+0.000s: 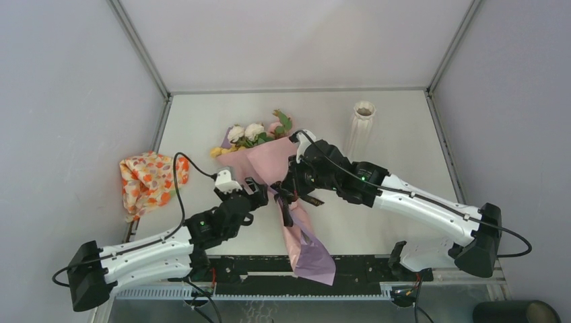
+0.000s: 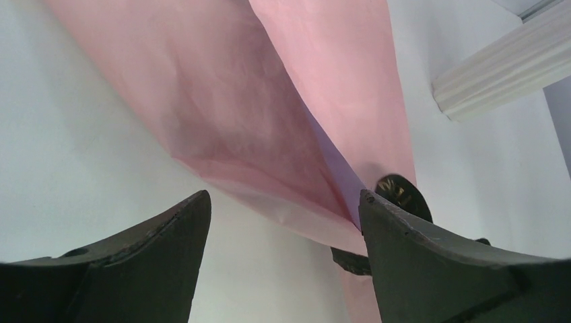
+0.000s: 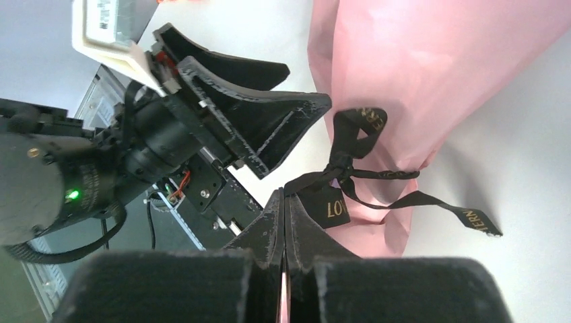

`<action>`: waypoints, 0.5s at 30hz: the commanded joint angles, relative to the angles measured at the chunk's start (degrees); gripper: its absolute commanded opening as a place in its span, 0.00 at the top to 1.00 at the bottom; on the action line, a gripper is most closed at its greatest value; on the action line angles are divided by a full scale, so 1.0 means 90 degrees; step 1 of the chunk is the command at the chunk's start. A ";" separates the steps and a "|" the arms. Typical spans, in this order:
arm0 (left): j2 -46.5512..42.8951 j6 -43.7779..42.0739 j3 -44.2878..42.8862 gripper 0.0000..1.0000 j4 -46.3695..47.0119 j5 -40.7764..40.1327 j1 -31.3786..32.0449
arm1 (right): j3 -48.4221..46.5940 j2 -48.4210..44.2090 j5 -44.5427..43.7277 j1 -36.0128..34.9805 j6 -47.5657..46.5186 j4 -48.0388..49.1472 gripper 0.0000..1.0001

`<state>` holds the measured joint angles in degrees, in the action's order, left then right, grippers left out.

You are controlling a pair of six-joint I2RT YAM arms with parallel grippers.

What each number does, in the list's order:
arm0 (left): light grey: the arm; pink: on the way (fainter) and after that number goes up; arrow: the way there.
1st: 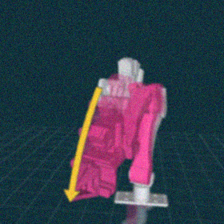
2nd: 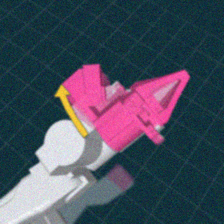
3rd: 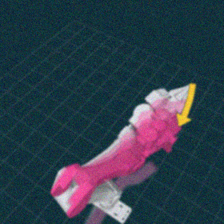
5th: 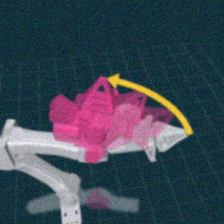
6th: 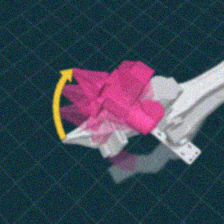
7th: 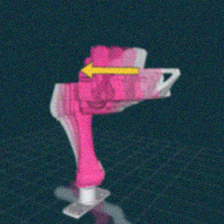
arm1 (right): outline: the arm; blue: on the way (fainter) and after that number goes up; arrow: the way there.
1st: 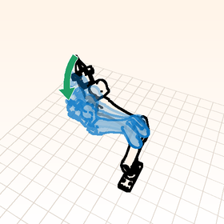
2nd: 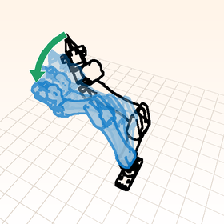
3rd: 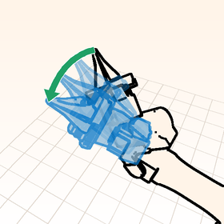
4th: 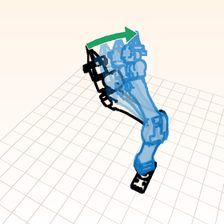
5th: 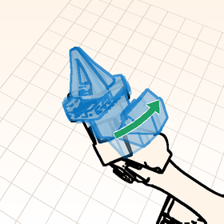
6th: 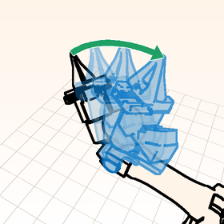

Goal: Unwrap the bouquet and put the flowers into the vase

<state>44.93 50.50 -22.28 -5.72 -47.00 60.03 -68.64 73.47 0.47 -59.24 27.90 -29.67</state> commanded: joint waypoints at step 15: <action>0.2119 -0.0113 -0.0385 0.15 0.1370 0.1227 -0.1348 | -0.0851 -0.0912 -0.0301 -0.0068 -0.0475 -0.0223 1.00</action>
<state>60.51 49.12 -22.44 2.92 -38.94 48.56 -72.12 69.08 0.43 -59.46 25.96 -32.12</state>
